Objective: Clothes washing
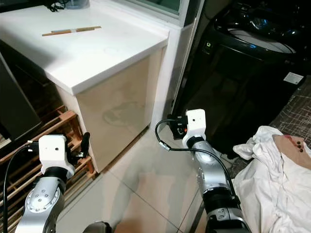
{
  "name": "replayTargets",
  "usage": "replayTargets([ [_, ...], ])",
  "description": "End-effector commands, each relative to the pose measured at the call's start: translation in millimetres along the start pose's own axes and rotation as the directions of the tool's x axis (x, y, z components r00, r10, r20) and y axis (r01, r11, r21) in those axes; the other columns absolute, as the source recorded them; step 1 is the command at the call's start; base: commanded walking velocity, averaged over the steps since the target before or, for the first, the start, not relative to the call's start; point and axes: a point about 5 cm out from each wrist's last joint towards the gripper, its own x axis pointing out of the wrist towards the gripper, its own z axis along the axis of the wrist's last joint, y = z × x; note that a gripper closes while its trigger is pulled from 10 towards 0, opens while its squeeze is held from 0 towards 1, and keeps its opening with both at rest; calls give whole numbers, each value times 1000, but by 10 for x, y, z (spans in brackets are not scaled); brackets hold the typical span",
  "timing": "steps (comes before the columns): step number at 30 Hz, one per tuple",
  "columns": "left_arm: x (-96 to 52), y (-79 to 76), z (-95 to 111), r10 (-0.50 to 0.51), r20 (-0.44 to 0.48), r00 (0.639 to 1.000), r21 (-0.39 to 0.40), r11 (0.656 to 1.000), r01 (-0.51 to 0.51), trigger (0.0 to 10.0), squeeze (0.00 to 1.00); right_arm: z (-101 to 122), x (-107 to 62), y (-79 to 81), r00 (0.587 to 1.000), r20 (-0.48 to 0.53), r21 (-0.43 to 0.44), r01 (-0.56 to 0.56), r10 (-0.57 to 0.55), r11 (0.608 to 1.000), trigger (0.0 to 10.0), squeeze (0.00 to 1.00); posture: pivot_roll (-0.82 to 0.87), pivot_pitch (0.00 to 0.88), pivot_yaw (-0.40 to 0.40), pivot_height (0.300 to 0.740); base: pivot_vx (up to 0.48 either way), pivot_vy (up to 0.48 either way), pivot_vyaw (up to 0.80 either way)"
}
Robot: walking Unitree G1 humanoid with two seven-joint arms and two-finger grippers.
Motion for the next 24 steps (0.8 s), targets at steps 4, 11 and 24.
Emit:
replayTargets([
  [4,-1,-73,-1,-14,-1,1000,6,1000,14,10000,0,32,27,-36,1000,13,6,1,-1,1000,10000,0,11,0,-94,740,-429,131,450],
  [11,22,-90,14,-14,6,1000,27,1000,14,10000,0,26,49,-21,1000,6,-3,-16,16,1000,10000,0,15,0,-97,740,0,0,451],
  [24,63,-44,-6,36,-8,999,25,999,-36,10000,0,35,83,14,999,8,-22,-54,54,998,10000,12,21,0,-102,740,0,0,439],
])
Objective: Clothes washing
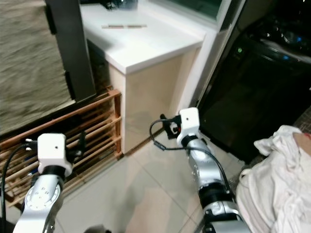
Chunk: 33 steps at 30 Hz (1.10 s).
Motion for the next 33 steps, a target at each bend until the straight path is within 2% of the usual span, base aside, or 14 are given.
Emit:
replayTargets([
  [1,11,-105,14,-22,1,1000,-11,1000,22,10000,0,36,-14,-104,1000,10,-11,23,-23,1000,10000,20,21,0,-102,740,0,0,425],
  [13,17,-118,21,-16,5,1000,12,1000,16,10000,0,48,14,-77,1000,17,12,8,-9,1000,10000,98,22,0,-99,740,0,0,426],
  [14,27,-101,7,-4,-4,1000,-3,1000,4,10000,0,50,14,-80,1000,19,23,13,-14,1000,10000,118,22,0,-99,740,0,0,425],
  [15,49,-40,-26,32,-29,999,-56,998,-34,10000,0,54,9,-95,999,24,38,23,-24,999,10000,118,22,0,-99,740,0,0,425],
  [16,49,-40,-26,32,-29,999,-56,998,-34,10000,0,54,9,-95,999,24,38,23,-24,999,10000,118,22,0,-99,740,0,0,425],
  [17,51,43,-74,55,-53,997,-129,990,-61,10000,0,53,-6,-111,999,29,52,35,-36,998,10000,122,11,0,-96,740,0,0,406],
  [19,15,169,-144,72,-65,995,-227,970,-85,10000,0,35,-38,-143,998,31,68,54,-56,996,10000,133,11,0,-96,740,0,0,403],
  [20,-10,214,-166,74,-60,995,-257,963,-87,10000,0,23,-53,-157,998,28,71,61,-64,996,10000,173,11,0,-96,740,0,0,0],
  [23,-49,232,-172,61,-38,997,-259,963,-69,10000,0,2,-69,-169,997,23,94,72,-74,993,10000,173,8,0,-96,740,0,0,0],
  [26,-155,196,-205,19,-3,1000,-189,982,-19,10000,0,-17,-104,-213,991,39,161,121,-129,979,10000,200,7,0,-98,740,0,0,0],
  [28,-164,148,-202,-2,0,1000,-170,986,2,10000,0,0,-115,-237,986,61,176,142,-155,974,10000,200,8,0,-96,740,0,0,0],
  [33,-113,100,-102,-42,45,998,-137,989,48,10000,0,-9,-131,-223,988,72,116,126,-135,985,10000,200,8,0,-94,740,0,0,-403],
])
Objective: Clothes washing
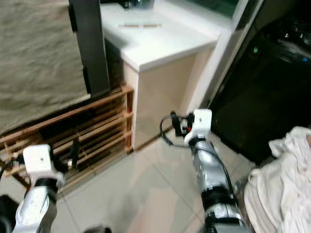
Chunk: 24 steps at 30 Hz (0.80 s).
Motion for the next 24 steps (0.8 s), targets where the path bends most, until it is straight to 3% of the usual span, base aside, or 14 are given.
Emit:
replayTargets([
  [1,34,-52,84,-34,43,998,-1,999,35,10000,0,3,-37,-58,1000,8,-32,11,-11,999,10000,200,7,0,-94,740,0,0,-525],
  [11,54,8,58,7,51,999,0,1000,-7,10000,0,-18,-36,-163,999,-13,-65,50,-51,997,10000,165,-2,0,-88,740,0,0,-156],
  [18,30,3,40,13,45,999,6,1000,-13,10000,0,-13,-4,-137,999,-18,-79,27,-29,997,10000,149,8,0,-86,740,0,0,0],
  [20,46,-9,39,9,47,999,5,1000,-10,10000,0,6,37,-68,1000,-19,-112,-14,12,994,10000,220,9,0,-89,740,0,0,716],
  [24,59,-16,36,9,46,999,6,1000,-10,10000,0,3,50,-54,1000,-22,-108,-16,14,994,10000,235,7,0,-90,740,0,0,709],
])
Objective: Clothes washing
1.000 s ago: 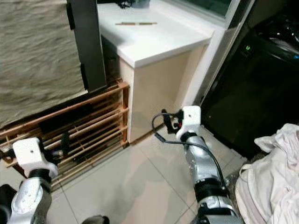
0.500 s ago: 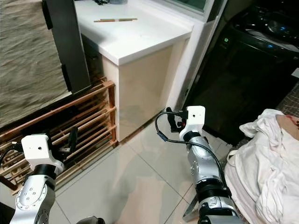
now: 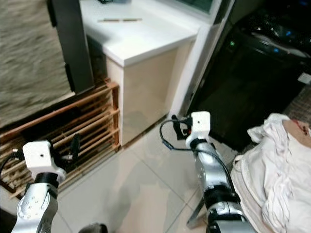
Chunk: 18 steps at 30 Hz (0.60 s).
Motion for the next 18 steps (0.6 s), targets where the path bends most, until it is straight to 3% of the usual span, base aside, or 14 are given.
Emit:
replayTargets([
  [1,13,-26,-1,2,4,1000,2,1000,-2,10000,0,53,24,-23,1000,18,-6,-3,3,1000,10000,239,2,0,-89,740,0,0,688],
  [11,63,-75,-10,-20,1,1000,7,1000,20,10000,0,50,25,-66,1000,14,18,8,-8,1000,10000,302,-8,0,-86,740,0,0,668],
  [15,82,-55,10,-49,17,999,50,998,48,10000,0,48,-23,-165,998,34,55,58,-60,997,10000,302,-10,0,-89,740,0,0,614],
  [18,81,-42,112,-89,77,993,113,990,80,10000,0,25,-153,-228,994,84,23,64,-65,998,10000,306,-7,0,-93,740,0,0,610],
])
